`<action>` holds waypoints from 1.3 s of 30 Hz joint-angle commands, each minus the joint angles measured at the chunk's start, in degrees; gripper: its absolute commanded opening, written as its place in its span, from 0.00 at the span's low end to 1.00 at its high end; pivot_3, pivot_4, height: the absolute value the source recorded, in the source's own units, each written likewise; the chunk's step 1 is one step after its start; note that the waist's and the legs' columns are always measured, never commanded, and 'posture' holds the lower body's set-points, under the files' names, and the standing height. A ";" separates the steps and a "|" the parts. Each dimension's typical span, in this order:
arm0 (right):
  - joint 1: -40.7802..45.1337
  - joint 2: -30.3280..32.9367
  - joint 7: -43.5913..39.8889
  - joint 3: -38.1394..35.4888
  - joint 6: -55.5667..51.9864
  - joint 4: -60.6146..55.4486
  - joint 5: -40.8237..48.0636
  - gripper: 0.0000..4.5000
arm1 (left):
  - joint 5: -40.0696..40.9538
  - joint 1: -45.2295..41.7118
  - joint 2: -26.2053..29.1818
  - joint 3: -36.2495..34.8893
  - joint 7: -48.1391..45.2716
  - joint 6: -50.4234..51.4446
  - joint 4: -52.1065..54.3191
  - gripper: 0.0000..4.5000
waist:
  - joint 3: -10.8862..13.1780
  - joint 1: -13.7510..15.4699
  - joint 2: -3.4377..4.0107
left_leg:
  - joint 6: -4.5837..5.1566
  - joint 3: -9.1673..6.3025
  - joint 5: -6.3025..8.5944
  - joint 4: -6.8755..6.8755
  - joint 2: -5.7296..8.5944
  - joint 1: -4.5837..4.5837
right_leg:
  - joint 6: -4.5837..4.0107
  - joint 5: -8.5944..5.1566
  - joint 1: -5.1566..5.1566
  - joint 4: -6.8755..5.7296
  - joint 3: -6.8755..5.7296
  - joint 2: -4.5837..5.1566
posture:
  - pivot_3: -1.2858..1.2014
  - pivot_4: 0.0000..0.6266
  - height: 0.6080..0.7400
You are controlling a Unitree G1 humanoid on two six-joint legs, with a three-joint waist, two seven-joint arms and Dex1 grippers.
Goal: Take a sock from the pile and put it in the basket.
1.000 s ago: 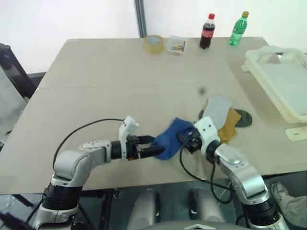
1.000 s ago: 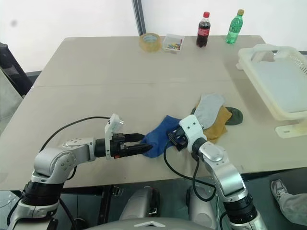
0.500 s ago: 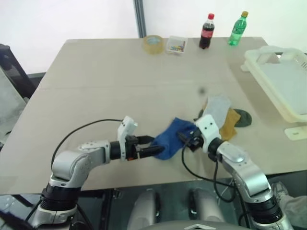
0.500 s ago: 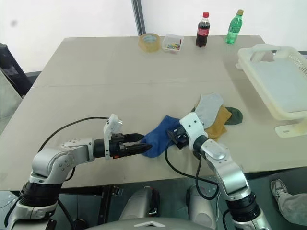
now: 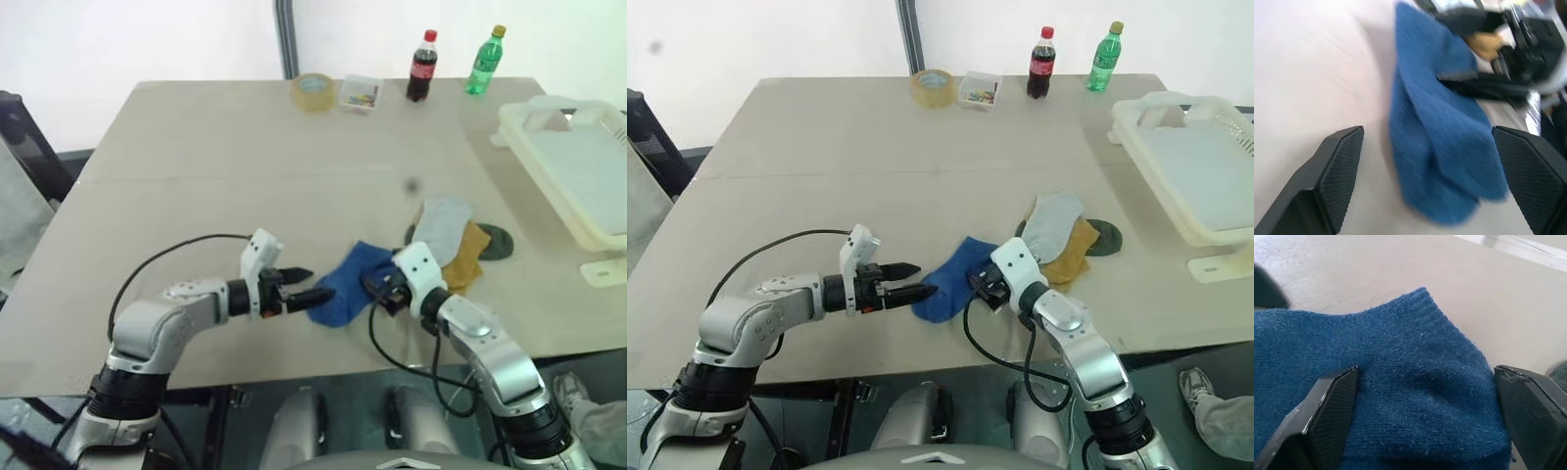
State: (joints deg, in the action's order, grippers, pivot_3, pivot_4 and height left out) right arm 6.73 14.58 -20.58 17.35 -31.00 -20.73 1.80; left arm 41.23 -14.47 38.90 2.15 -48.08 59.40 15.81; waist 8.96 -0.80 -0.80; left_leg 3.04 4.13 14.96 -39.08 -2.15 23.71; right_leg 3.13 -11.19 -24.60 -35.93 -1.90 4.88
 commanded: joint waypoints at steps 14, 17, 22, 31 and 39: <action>0.12 -0.09 0.18 1.55 0.37 1.10 -2.69 1.00 | 14.12 0.13 -6.39 -2.38 -3.80 13.05 -5.16 0.99 | -0.08 0.00 -0.06 | 0.00 -0.01 0.00 0.00 0.00 0.01 | 0.03 -0.02 0.00 0.00 0.01 0.00 | 0.52 0.24 1.00; 0.36 -0.16 0.04 1.54 0.50 1.39 -2.85 1.00 | 14.63 -0.74 -8.08 -3.81 -2.52 12.98 -6.65 0.99 | -0.07 0.01 -0.06 | 0.00 -0.01 0.00 -0.01 0.01 0.01 | 0.00 0.00 0.00 -0.01 0.01 -0.01 | 0.52 0.24 1.00; 0.48 0.05 -0.22 1.43 0.74 1.55 -3.23 1.00 | 16.45 -3.24 -12.27 -7.37 0.06 12.38 -9.54 0.99 | -0.07 0.02 -0.08 | 0.00 -0.02 0.00 -0.01 0.03 0.01 | -0.01 0.01 0.00 -0.01 0.01 -0.01 | 0.52 0.24 1.00; 1.01 0.59 -0.70 1.63 0.21 1.17 -3.76 1.00 | 17.92 -6.10 -16.83 -8.44 1.26 11.41 -10.59 0.99 | -0.09 0.01 -0.13 | 0.00 -0.01 -0.01 -0.02 0.07 0.02 | -0.01 0.01 0.00 -0.01 0.02 -0.02 | 0.52 0.24 1.00; 1.33 4.05 -2.55 -1.79 -5.57 -7.98 -2.42 1.00 | 13.97 -9.12 -19.72 -6.18 0.46 5.95 -15.09 0.99 | -0.08 0.26 -0.14 | 0.01 -0.03 -0.01 -0.03 0.10 0.06 | -0.01 0.01 0.00 0.00 0.02 -0.02 | 0.52 0.24 1.00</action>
State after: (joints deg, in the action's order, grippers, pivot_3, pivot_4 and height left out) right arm 7.96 17.62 -22.30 17.77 -34.58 -24.26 -1.31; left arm 55.28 -22.38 19.71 -3.94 -46.93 67.02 1.16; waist 8.89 -0.53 -0.95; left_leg 3.05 4.11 14.95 -39.11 -2.04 23.79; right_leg 3.12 -11.18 -24.62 -35.92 -1.88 4.86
